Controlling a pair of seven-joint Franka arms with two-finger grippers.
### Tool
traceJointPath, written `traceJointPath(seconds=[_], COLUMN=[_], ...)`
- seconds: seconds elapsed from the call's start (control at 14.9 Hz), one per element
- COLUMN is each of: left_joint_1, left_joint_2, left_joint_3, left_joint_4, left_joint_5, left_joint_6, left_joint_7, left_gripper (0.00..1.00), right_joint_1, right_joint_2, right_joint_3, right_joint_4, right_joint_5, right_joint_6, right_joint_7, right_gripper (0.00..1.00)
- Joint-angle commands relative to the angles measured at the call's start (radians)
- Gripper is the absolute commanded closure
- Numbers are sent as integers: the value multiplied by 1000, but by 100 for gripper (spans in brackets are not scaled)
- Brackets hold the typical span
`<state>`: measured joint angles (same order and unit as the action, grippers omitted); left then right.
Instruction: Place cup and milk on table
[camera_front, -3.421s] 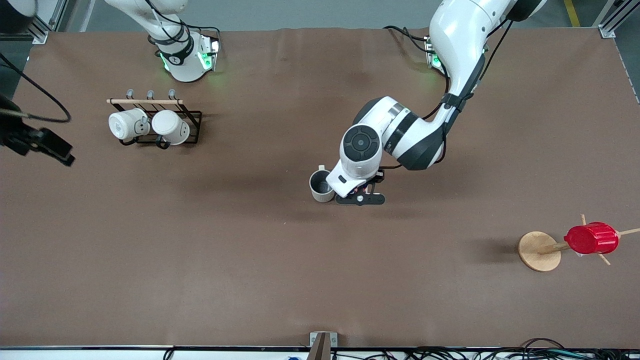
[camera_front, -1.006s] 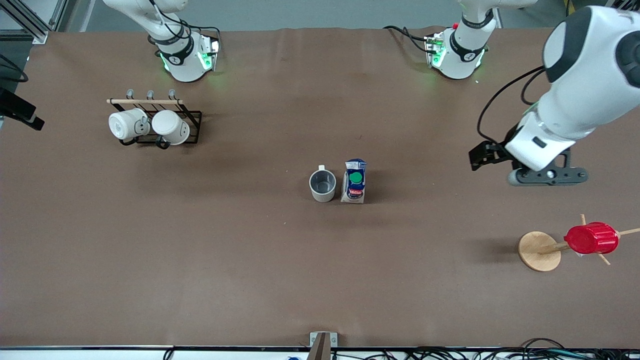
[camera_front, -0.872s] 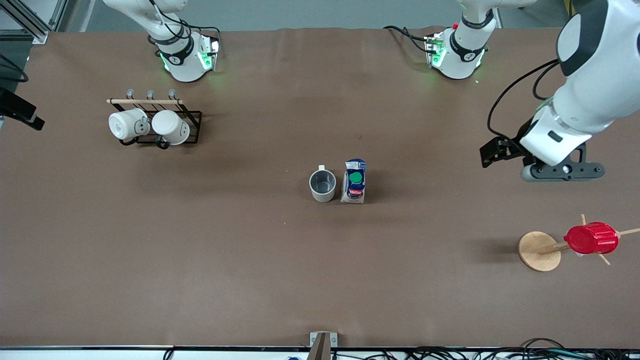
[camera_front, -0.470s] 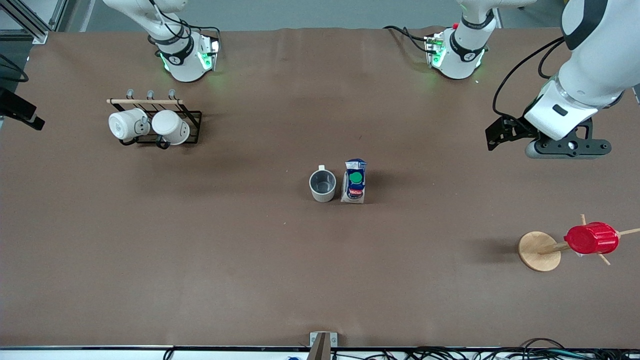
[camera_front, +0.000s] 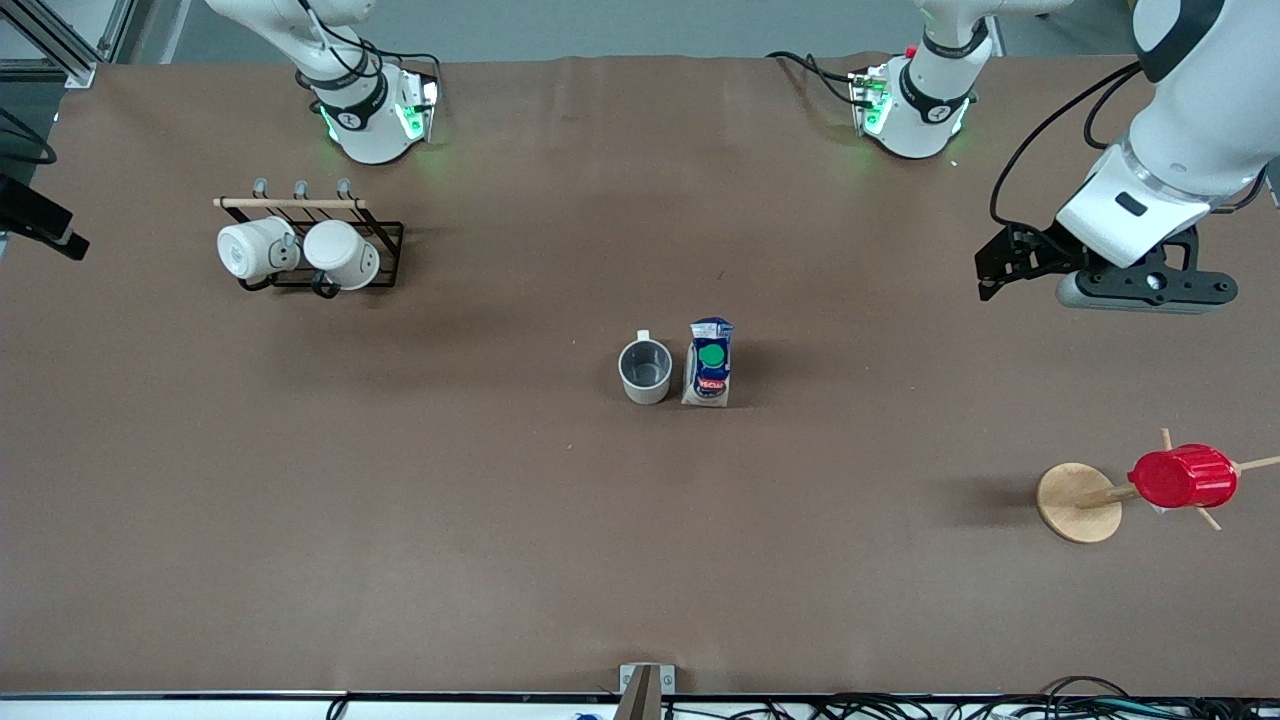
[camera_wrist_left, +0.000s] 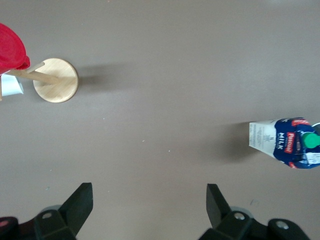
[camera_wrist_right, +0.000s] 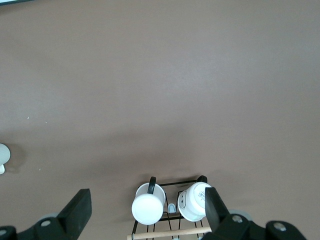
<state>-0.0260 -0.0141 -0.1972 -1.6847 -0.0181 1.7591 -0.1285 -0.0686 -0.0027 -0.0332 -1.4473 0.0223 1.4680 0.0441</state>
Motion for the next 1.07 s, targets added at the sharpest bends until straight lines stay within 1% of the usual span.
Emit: traceJointPath(seconds=[0.0,0.13,0.27,0.4,0.54,0.67,0.8,1.01], left_joint_1=[1,-6,-26,-93,-124,-158,-151,-130], left_joint_2=[17,54,54,46,40,23,8,8], left_joint_3=[-2,8,18,91,114,154,154,151], left_joint_4=[74,131,128,120,105,79,60,62], left_joint_5=[-25,-37,-37,-37,-37,-37,-37,-36], left_joint_6=[-42,-105,-115,-128,-133,-133,-127,-125], left_joint_7=[7,7,10,4,4,4,4,6], left_gripper=[0,0,0,0,0,0,1,1], right_joint_1=[7,6,6,6,6,4,3,3], right_joint_2=[-17,-17,-17,-17,-17,-17,-17,-17], right_joint_3=[-10,-10,-10,-10,-10,-10,-11,-11], right_joint_4=[-16,-16,-16,-16,-16,-16,-16,-16], right_joint_5=[5,5,5,5,5,5,5,5], right_joint_6=[-3,-3,-3,-3,-3,-3,-3,-3], right_joint_7=[-10,-10,-10,-10,-10,-10,-10,-10], right_gripper=[0,0,0,0,0,0,0,0])
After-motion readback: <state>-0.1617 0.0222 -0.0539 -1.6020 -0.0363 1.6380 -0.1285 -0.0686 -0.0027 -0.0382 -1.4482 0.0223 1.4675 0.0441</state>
